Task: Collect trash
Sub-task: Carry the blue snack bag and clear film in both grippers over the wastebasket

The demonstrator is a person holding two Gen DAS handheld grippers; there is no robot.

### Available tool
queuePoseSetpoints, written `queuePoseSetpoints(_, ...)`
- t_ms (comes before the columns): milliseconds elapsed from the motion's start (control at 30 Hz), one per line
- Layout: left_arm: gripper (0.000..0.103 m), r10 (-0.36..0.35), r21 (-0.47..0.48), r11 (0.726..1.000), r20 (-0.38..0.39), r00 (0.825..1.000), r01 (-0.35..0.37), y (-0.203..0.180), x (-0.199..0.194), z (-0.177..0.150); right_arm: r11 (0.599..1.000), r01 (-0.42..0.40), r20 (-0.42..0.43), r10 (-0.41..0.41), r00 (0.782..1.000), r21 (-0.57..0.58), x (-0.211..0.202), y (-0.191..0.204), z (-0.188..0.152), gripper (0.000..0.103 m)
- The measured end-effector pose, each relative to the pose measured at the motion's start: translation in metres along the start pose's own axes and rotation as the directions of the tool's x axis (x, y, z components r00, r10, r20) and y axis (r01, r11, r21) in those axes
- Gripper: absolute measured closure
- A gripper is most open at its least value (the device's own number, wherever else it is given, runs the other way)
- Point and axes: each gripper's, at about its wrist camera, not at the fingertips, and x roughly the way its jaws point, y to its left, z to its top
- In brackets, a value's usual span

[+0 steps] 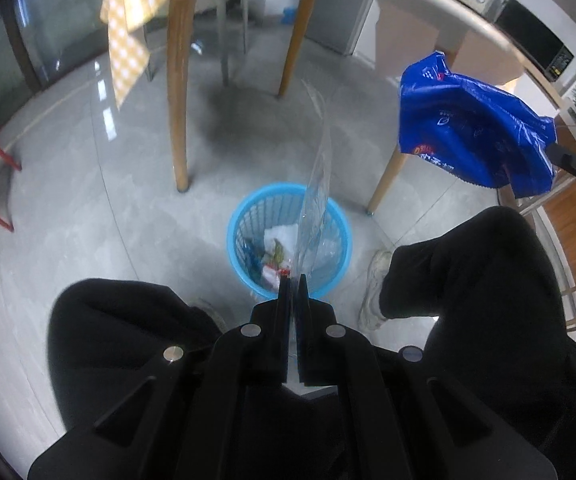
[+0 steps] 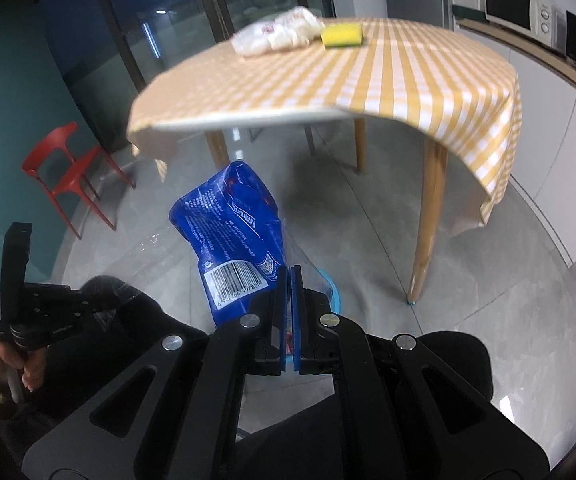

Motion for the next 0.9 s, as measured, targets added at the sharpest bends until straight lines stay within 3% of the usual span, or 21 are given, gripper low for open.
queuePoseSetpoints(267, 0.101, -0.015, -0.041, 0.999, -0.109, 0.994, 0.011, -0.001, 0.062, 0.009, 0.998, 0.004, -0.106, 0.002, 0.994, 0.055, 0.073, 0.000, -0.014, 0.102)
queuePoseSetpoints(433, 0.101, -0.037, -0.097, 0.995, -0.188, 0.981, 0.019, 0.005, 0.101, 0.016, 0.994, 0.044, -0.155, -0.029, 0.987, 0.095, 0.120, -0.003, -0.018, 0.102)
queuePoseSetpoints(767, 0.101, 0.000, -0.114, 0.993, -0.312, 0.950, -0.037, 0.007, 0.176, 0.033, 0.980, 0.139, -0.299, -0.091, 0.950, 0.141, 0.217, -0.014, -0.041, 0.102)
queuePoseSetpoints(900, 0.101, 0.014, -0.121, 0.991, -0.373, 0.928, -0.064, 0.012, 0.204, 0.036, 0.973, 0.170, -0.338, -0.109, 0.935, 0.158, 0.242, -0.019, -0.045, 0.102)
